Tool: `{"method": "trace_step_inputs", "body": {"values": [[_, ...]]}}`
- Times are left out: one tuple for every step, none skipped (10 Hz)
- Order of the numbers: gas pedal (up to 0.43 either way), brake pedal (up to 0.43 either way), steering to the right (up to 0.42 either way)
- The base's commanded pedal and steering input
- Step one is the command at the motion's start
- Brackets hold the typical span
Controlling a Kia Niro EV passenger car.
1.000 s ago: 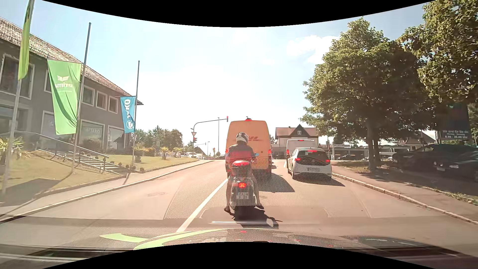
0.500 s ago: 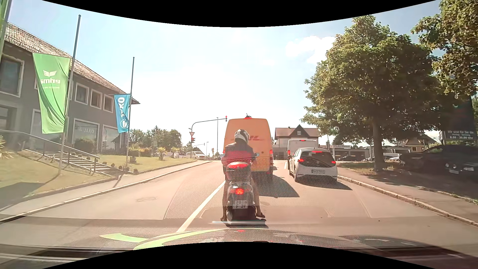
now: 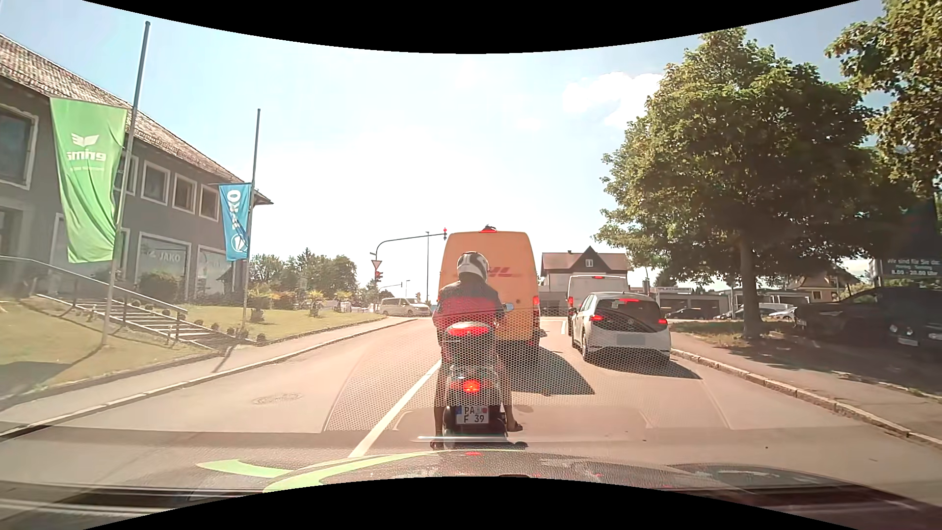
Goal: Follow the waypoints while adhering to traffic rules and regulations
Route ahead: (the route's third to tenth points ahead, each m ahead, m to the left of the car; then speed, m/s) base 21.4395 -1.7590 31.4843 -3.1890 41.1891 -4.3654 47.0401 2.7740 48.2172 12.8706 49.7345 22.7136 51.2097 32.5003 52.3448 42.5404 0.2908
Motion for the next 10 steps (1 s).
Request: {"method": "trace_step_inputs", "body": {"values": [[0.000, 0.250, 0.025], [0.000, 0.250, 0.024], [0.000, 0.250, 0.024], [0.000, 0.250, 0.024], [0.000, 0.250, 0.024], [0.000, 0.244, 0.024], [0.000, 0.250, 0.024], [0.000, 0.250, 0.024], [0.000, 0.244, 0.024], [0.000, 0.250, 0.024]]}}
